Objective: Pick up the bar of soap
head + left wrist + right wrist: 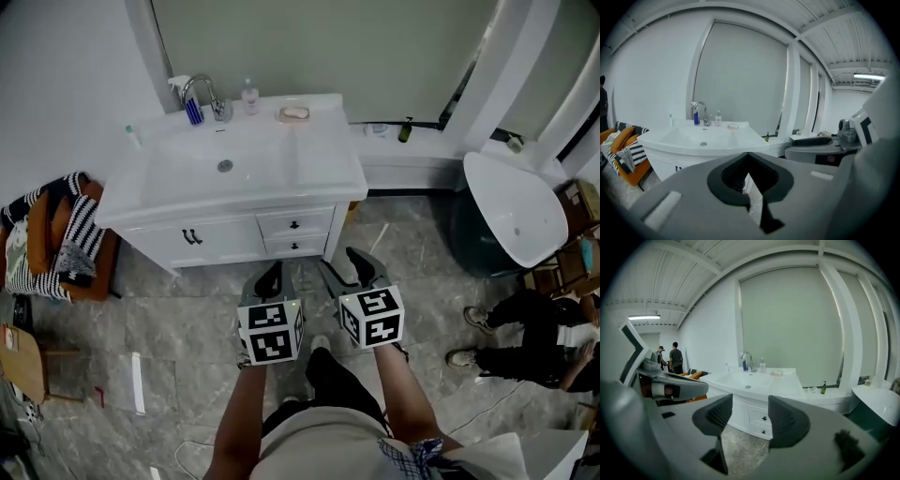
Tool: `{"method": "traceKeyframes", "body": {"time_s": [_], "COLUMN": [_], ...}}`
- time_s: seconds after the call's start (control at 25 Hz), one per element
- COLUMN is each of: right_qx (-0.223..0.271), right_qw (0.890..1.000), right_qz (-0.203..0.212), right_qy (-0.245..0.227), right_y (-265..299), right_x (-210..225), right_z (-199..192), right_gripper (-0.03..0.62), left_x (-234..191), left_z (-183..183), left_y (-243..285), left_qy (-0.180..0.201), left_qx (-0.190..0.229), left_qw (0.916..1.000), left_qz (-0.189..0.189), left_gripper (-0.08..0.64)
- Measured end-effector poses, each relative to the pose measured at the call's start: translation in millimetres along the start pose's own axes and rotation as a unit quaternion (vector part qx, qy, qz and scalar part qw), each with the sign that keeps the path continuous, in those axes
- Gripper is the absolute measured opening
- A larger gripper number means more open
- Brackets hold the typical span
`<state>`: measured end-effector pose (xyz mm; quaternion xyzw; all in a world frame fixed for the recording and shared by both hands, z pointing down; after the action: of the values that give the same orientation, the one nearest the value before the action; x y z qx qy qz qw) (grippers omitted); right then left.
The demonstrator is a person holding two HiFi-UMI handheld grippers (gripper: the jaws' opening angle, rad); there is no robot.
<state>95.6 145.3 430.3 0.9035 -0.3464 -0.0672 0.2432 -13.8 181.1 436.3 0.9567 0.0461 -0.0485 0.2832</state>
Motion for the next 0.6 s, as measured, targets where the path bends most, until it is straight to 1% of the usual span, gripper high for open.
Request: {"method": "traceKeyframes", "body": {"time_s": [0.2,0.44,0.6], "right_qx": [0.002,0.0,0.002], "right_qw": [1.0,1.0,1.0], "right_qz": [-0.003,-0.003,0.012], "right_qy": [-0.009,-0.009,-0.013], "right_y": [25.4,45.7,57.0], "right_x": [16.1,31.6,39.8], "right_z": [22.4,39.5,48.6], "right_gripper": [0.242,0.242,0.242], "left_x": [-13.7,-19.3,-20.5], "left_z": [21.4,36.2,49.3], "left_y": [19.1,41.1,54.7], "left_qy": [-0.013,-0.013,-0.012], "left_qx": [-0.002,-0.01,-0.003], "left_qw": [0.9999,0.9998,0.9998], "left_qz": [0.001,0.009,0.012], "left_gripper": [0.006,0.006,0.006]}}
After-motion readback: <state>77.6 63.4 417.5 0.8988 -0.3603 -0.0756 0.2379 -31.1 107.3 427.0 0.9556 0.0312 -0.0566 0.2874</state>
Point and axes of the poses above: the fingertips, and each gripper's own axes: y forward along the fingers, x to its right, z out of its top, the point moved 2 cm from there along -y, backward along the fingers, and after that the axes turned 7 degrees about -x, right-handed, at the moved point
